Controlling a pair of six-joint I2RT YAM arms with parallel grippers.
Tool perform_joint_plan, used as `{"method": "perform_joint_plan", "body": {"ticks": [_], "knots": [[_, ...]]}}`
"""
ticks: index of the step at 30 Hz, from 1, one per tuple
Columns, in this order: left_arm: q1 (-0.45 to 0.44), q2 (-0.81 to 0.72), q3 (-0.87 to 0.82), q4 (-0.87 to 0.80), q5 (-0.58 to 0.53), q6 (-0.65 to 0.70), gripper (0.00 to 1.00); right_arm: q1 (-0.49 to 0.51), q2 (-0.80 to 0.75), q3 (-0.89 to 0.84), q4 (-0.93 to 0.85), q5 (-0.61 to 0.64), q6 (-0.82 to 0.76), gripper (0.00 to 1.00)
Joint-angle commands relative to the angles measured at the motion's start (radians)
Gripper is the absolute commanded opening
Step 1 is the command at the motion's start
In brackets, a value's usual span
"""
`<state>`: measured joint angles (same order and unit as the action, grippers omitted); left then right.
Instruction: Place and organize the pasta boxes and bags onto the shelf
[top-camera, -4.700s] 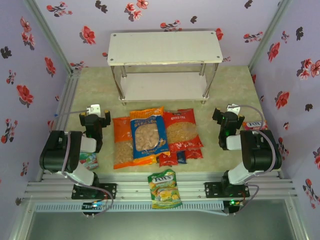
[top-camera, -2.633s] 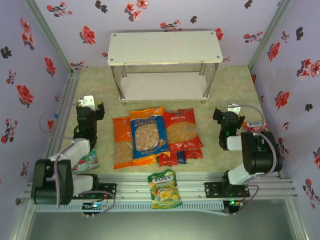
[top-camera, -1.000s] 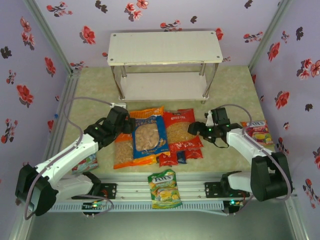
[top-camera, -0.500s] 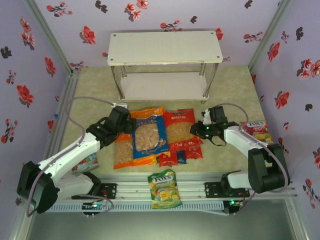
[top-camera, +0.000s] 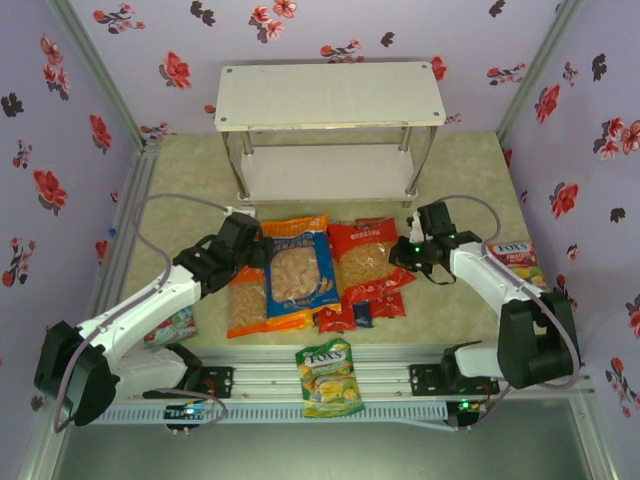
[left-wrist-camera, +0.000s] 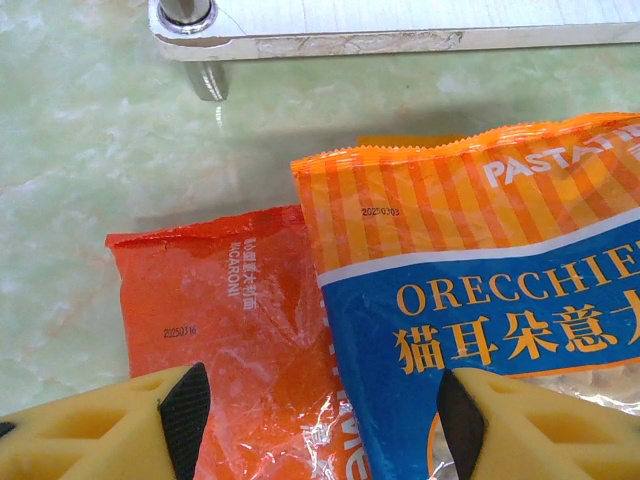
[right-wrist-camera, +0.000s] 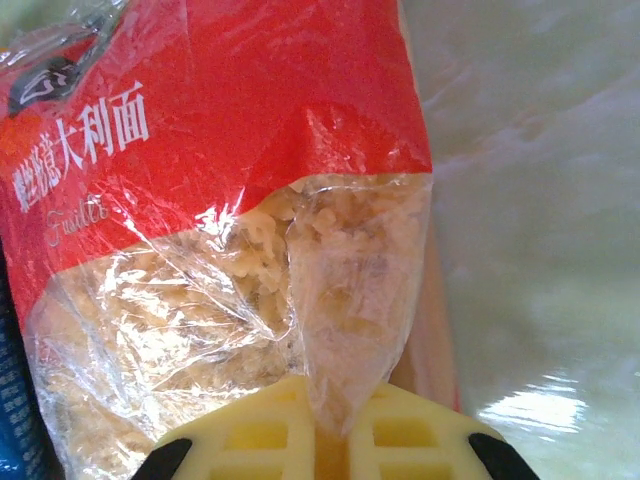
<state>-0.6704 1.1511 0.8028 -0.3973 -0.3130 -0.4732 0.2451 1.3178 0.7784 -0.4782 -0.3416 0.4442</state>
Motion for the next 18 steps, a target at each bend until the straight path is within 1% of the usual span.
{"method": "perform_joint_plan", "body": {"ticks": [1,8,11,14,18], "knots": [[-0.006,0.007,-0.01,0.006,0.0,0.001,0.65,-0.03,-0.041,0.059,-0.11,0.114,-0.055,0.0],[-0.007,0.007,-0.01,0.001,0.001,0.005,0.65,-0.128,-0.072,0.097,-0.223,0.213,-0.112,0.0],[-0.007,0.008,-0.007,0.001,0.003,0.005,0.65,-0.141,-0.073,0.098,-0.23,0.255,-0.11,0.0],[-0.007,0.009,-0.002,0.0,0.009,0.008,0.66,-0.149,-0.058,0.104,-0.251,0.355,-0.1,0.0],[-0.007,0.015,0.01,-0.009,0.011,0.016,0.65,-0.163,-0.041,0.094,-0.235,0.425,-0.086,0.0]]}}
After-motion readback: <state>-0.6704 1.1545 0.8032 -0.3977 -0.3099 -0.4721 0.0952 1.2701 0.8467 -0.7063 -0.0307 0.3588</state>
